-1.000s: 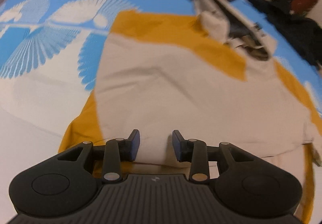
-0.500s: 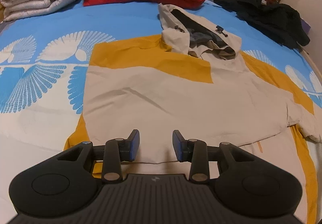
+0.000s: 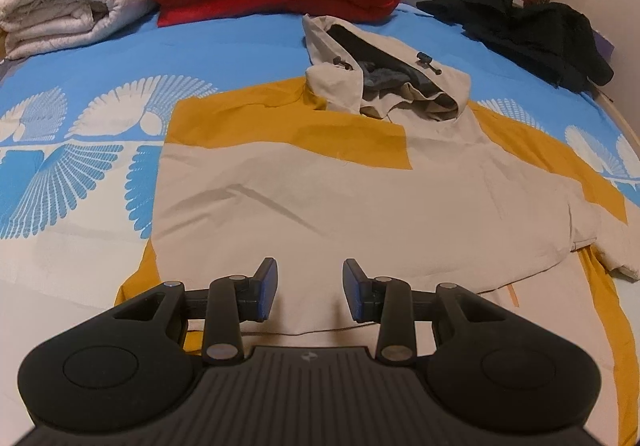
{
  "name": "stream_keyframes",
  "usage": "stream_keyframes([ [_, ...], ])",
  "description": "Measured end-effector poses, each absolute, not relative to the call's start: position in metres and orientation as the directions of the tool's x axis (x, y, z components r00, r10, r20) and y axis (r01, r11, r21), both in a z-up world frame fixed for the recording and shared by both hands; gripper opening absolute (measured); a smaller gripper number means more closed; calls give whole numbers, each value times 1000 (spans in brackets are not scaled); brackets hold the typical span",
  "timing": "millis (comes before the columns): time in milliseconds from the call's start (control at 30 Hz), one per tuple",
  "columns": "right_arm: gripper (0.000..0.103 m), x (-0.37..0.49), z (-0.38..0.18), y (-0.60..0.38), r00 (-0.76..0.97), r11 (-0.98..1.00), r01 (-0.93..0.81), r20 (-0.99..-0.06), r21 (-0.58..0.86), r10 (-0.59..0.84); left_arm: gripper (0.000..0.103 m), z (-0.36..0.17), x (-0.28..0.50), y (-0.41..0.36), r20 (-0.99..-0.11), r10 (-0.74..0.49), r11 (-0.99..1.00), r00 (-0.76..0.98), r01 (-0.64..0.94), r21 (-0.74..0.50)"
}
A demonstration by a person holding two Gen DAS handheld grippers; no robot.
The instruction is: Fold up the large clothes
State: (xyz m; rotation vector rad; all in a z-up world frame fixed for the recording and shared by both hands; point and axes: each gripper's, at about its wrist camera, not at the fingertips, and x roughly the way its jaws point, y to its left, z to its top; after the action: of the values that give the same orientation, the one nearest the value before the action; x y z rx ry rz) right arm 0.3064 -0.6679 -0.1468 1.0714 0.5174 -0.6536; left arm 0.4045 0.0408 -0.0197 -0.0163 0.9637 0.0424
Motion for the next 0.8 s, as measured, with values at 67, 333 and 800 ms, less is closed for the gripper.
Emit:
stream_keyframes([
  [67,38,311,-151,-671,721,344,690,-647,637,-249,40,-22,406,39,-822,31,999,568,-38,12],
  [333,27,316,-163,-698,726,273,685,-599,676,-338,40,-26,408,41,-826,40,999,562,-30,28],
  [800,22,317,-168,-711,711,255,692,-577,675,-402,40,-25,406,53,-826,41,999,563,-35,26],
])
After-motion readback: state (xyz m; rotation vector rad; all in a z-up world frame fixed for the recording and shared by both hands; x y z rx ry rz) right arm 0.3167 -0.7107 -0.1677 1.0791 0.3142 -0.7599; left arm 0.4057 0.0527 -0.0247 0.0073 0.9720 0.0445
